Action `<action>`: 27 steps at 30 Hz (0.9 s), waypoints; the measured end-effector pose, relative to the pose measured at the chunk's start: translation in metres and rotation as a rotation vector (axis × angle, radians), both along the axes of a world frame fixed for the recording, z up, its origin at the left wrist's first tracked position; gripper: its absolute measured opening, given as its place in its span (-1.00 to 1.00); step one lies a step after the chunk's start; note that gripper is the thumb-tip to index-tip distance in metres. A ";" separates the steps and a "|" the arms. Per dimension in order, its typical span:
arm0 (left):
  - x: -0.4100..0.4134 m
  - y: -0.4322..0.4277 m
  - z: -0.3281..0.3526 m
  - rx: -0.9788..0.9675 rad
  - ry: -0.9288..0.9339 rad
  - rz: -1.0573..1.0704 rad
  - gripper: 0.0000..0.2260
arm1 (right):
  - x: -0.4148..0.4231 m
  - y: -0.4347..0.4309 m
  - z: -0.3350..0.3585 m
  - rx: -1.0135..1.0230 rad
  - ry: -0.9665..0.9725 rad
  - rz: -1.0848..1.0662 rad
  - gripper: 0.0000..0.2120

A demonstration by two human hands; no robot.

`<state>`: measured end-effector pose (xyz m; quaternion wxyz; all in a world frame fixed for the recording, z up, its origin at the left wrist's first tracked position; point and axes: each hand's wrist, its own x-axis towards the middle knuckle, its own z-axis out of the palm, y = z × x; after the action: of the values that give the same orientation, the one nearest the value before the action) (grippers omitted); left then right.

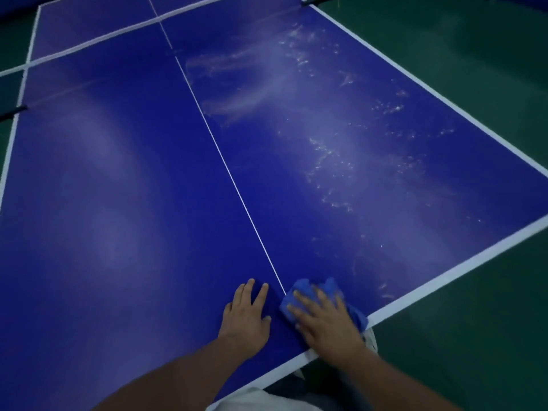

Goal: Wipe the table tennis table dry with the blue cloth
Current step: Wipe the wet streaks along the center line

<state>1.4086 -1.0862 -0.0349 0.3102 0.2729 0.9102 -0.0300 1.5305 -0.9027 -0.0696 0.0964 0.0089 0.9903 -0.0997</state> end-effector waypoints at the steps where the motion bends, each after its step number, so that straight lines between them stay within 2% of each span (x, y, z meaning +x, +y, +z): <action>1: 0.000 0.000 0.000 -0.010 0.005 -0.003 -0.37 | -0.005 0.020 0.001 0.004 -0.022 -0.095 -0.57; 4: 0.002 0.006 0.000 -0.044 0.037 -0.010 -0.36 | -0.012 0.075 0.002 0.011 -0.071 -0.322 -0.56; 7: 0.006 0.009 0.001 -0.042 0.048 0.013 -0.38 | -0.019 0.077 0.003 0.005 -0.006 -0.452 -0.57; 9: 0.007 0.010 -0.001 -0.030 0.057 0.034 -0.41 | -0.017 0.040 0.006 -0.014 -0.013 -0.389 -0.57; 12: 0.006 0.010 -0.001 -0.021 0.063 0.035 -0.43 | -0.004 -0.021 0.001 -0.115 0.007 -0.086 -0.57; 13: 0.004 0.011 -0.001 -0.021 0.064 0.028 -0.43 | -0.003 -0.025 0.000 -0.134 -0.002 -0.012 -0.57; 15: 0.001 0.011 0.001 -0.024 0.051 0.023 -0.43 | -0.015 -0.008 -0.005 -0.091 -0.036 -0.001 -0.56; 18: -0.003 0.012 0.003 -0.019 0.013 0.027 -0.43 | -0.054 0.054 -0.006 0.006 0.016 -0.230 -0.53; 20: -0.004 0.011 0.003 -0.007 -0.002 0.041 -0.43 | -0.066 0.094 0.000 0.012 -0.045 -0.459 -0.52; 22: -0.005 0.012 0.003 0.013 -0.016 0.066 -0.44 | -0.072 0.115 0.008 0.008 -0.031 -0.581 -0.52; 24: -0.005 0.013 0.004 0.032 -0.025 0.090 -0.45 | -0.077 0.102 0.015 0.047 0.094 -0.548 -0.51; 25: -0.004 0.013 0.004 0.037 -0.027 0.098 -0.46 | -0.079 0.081 0.017 0.049 0.137 -0.463 -0.50; 27: -0.002 0.011 0.003 0.046 -0.025 0.101 -0.46 | -0.076 0.029 0.012 0.007 0.100 -0.244 -0.54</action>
<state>1.4063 -1.0751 -0.0316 0.3163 0.2341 0.9193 0.0101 1.4545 -0.8742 -0.0579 0.0341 0.1246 0.9858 -0.1076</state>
